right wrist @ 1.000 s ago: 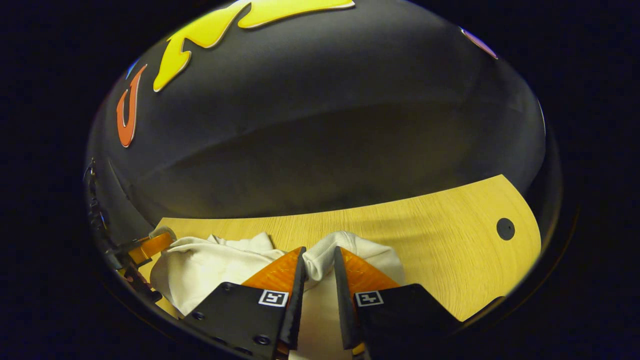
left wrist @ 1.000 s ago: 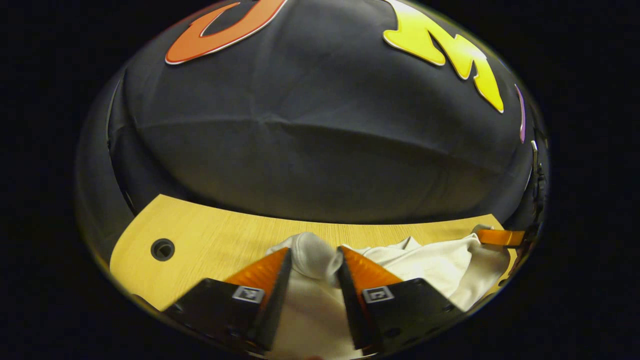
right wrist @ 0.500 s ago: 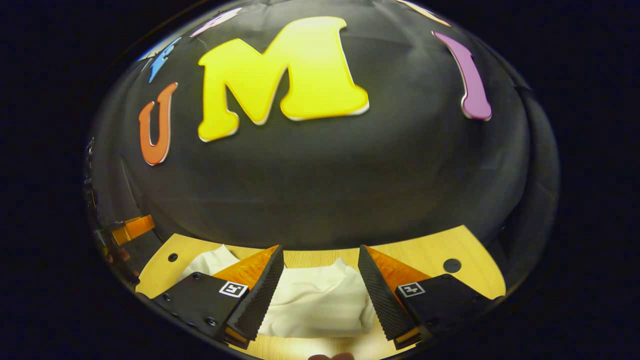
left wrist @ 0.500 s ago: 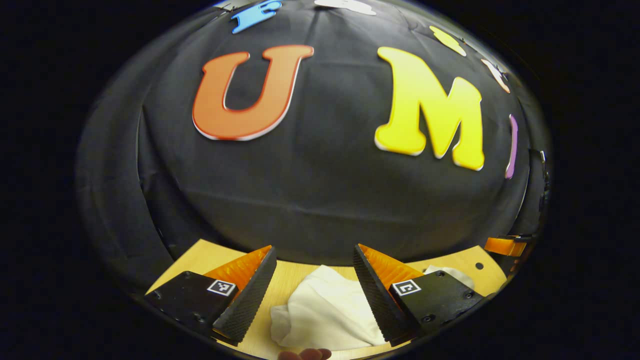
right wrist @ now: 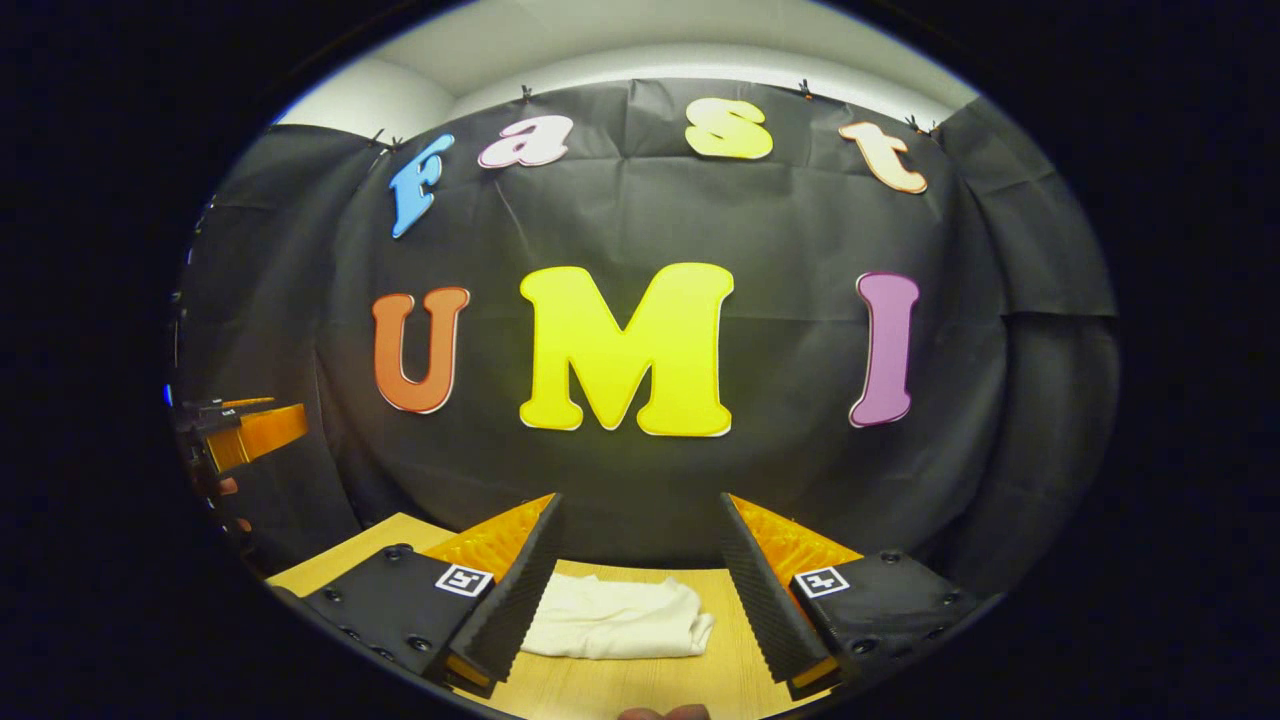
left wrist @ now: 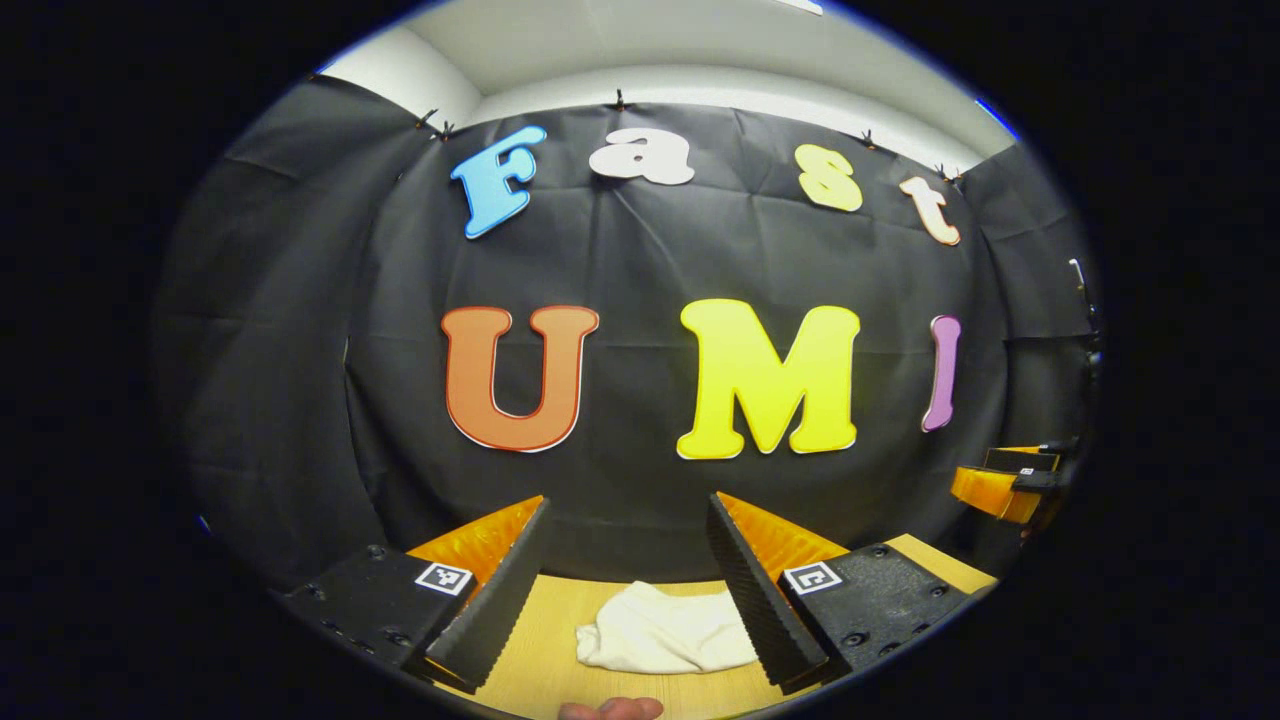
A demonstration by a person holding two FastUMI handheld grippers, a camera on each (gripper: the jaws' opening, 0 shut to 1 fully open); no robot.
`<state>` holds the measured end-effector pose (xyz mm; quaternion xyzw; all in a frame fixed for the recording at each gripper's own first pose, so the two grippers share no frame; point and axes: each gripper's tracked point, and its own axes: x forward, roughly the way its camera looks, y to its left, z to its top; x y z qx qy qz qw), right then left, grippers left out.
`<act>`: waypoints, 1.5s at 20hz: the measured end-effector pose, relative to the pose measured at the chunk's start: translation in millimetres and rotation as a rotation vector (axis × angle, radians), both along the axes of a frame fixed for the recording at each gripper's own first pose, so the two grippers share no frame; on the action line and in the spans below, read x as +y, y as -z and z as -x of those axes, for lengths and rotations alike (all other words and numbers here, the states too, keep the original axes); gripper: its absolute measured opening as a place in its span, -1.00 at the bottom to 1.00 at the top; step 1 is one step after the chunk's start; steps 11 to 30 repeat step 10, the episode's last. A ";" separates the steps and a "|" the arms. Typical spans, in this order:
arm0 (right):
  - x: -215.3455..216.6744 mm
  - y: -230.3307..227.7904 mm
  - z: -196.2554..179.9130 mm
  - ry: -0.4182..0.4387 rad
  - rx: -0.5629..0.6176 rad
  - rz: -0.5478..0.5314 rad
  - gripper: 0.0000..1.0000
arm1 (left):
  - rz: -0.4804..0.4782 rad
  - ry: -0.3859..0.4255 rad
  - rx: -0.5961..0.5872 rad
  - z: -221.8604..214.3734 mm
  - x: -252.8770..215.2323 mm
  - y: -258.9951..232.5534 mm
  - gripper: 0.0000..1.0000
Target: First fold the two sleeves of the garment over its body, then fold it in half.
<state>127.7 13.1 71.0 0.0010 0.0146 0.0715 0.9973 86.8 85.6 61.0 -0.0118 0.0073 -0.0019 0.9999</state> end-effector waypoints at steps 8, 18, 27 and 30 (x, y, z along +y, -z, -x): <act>7.9 16.4 94.4 -0.001 -0.024 0.040 0.89 | -0.022 -0.010 0.015 97.6 -34.7 24.4 0.94; 16.6 22.8 104.9 -0.011 -0.018 0.037 0.88 | -0.030 -0.008 0.022 103.0 -36.9 29.6 0.94; 16.6 22.8 104.9 -0.011 -0.018 0.037 0.88 | -0.030 -0.008 0.022 103.0 -36.9 29.6 0.94; 16.6 22.8 104.9 -0.011 -0.018 0.037 0.88 | -0.030 -0.008 0.022 103.0 -36.9 29.6 0.94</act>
